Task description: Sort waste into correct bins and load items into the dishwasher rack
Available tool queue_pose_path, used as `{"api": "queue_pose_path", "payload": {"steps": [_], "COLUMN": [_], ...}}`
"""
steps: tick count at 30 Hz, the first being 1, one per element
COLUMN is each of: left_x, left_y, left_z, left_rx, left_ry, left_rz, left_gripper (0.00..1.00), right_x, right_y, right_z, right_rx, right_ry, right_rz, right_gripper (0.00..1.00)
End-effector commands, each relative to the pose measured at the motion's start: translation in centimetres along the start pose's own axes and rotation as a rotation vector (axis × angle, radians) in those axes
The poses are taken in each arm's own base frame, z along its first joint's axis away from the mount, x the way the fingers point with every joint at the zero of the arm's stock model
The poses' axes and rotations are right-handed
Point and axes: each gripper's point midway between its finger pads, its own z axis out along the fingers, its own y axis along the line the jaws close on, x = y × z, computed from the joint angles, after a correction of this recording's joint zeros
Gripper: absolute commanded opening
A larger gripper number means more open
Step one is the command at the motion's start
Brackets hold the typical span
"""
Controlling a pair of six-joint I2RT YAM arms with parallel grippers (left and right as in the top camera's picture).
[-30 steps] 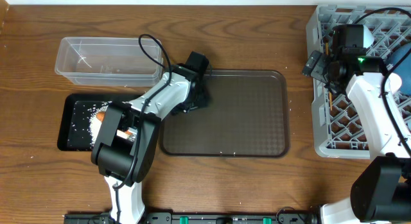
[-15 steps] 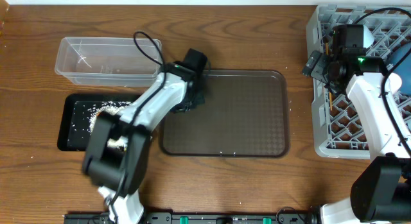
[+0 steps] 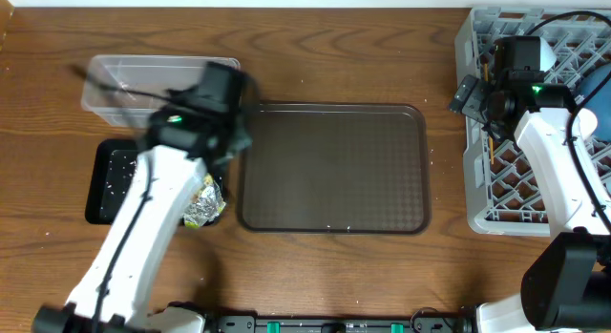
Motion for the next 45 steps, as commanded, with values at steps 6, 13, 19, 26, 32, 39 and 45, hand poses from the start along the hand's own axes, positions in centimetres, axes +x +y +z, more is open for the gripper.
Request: {"api": "queue_pose_path", "payload": {"steps": [6, 13, 19, 26, 32, 39, 45], "left_x": [-2.2, -0.6, -0.5, -0.9, -1.1, -0.3, -0.6], "left_y": [8.3, 11.3, 11.5, 10.3, 10.8, 11.4, 11.2], "left_z": [0.9, 4.3, 4.6, 2.3, -1.2, -2.5, -2.3], "left_rx": [-0.212, -0.318, -0.324, -0.205, -0.130, -0.126, -0.121], "left_ry": [-0.001, 0.068, 0.085, 0.068, -0.010, -0.014, -0.020], "left_rz": [-0.326, -0.420, -0.415, -0.402, -0.424, -0.425, -0.431], "left_gripper": [0.08, 0.39, 0.61, 0.61, 0.63, 0.88, 0.96], "right_x": [-0.1, -0.1, -0.1, -0.1, -0.1, -0.1, -0.1], "right_y": [-0.3, -0.3, -0.3, -0.3, -0.3, -0.3, -0.3], "right_z": [0.0, 0.0, 0.1, 0.1, 0.1, 0.0, 0.1], "right_rx": [0.014, 0.014, 0.015, 0.015, 0.014, 0.014, 0.015], "right_ry": [-0.004, -0.004, -0.004, -0.004, -0.004, -0.004, -0.004], "right_rz": [0.015, 0.015, 0.015, 0.015, 0.015, 0.015, 0.015], "right_gripper": [0.99, 0.99, 0.99, 0.99, 0.99, 0.99, 0.99]}}
